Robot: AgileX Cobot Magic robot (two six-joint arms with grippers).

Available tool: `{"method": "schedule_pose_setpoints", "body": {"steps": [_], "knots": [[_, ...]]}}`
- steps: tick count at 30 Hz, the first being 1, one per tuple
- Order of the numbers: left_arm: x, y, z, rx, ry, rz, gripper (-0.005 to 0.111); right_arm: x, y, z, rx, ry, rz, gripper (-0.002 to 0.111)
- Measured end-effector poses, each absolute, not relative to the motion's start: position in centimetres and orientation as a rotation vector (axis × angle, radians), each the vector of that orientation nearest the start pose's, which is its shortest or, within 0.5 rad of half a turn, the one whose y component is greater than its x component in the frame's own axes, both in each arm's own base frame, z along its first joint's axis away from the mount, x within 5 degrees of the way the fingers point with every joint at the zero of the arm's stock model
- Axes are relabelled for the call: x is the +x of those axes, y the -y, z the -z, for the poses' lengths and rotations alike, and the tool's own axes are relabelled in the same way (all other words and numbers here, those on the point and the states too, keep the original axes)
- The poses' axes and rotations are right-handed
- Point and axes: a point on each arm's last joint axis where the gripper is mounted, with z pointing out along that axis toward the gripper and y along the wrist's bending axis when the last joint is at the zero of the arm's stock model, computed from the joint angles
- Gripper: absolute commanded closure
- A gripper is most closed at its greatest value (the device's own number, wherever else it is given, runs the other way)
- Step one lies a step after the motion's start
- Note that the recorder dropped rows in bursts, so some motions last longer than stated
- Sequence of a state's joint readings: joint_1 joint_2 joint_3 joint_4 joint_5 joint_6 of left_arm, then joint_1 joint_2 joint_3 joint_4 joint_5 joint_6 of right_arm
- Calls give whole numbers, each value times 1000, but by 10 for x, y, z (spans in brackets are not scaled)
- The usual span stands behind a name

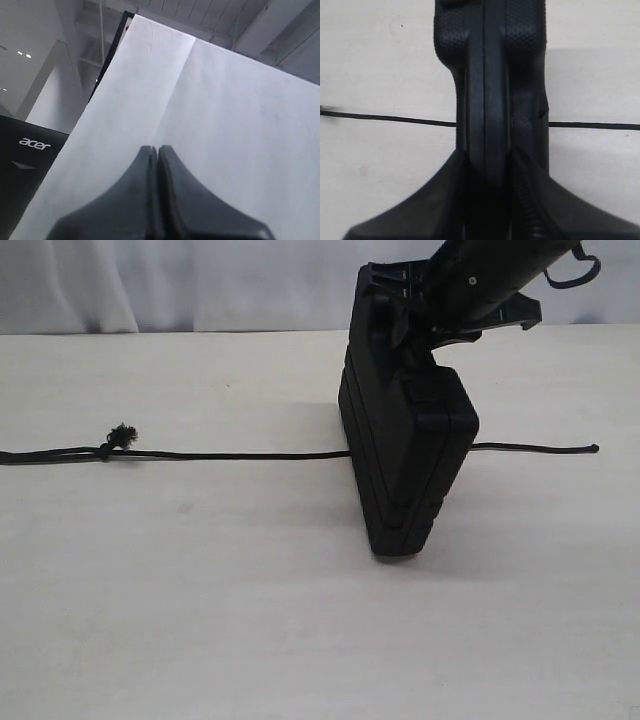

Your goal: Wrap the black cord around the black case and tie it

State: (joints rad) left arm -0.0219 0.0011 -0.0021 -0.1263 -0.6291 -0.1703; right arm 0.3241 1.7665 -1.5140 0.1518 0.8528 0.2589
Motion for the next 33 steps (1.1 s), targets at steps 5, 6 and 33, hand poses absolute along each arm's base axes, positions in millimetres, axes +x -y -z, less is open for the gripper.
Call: {"method": "schedule_pose_setpoints", "body": {"steps": [5, 6, 33], "knots": [[30, -6, -281, -193, -811, 285, 107, 368, -135, -296, 3, -2626, -393, 104], [29, -6, -289, -193, -818, 290, 107, 368, -135, -296, 3, -2626, -393, 104], [290, 22, -250, 570, -2519, 95, 99, 368, -135, -296, 6, -2626, -395, 104]]}}
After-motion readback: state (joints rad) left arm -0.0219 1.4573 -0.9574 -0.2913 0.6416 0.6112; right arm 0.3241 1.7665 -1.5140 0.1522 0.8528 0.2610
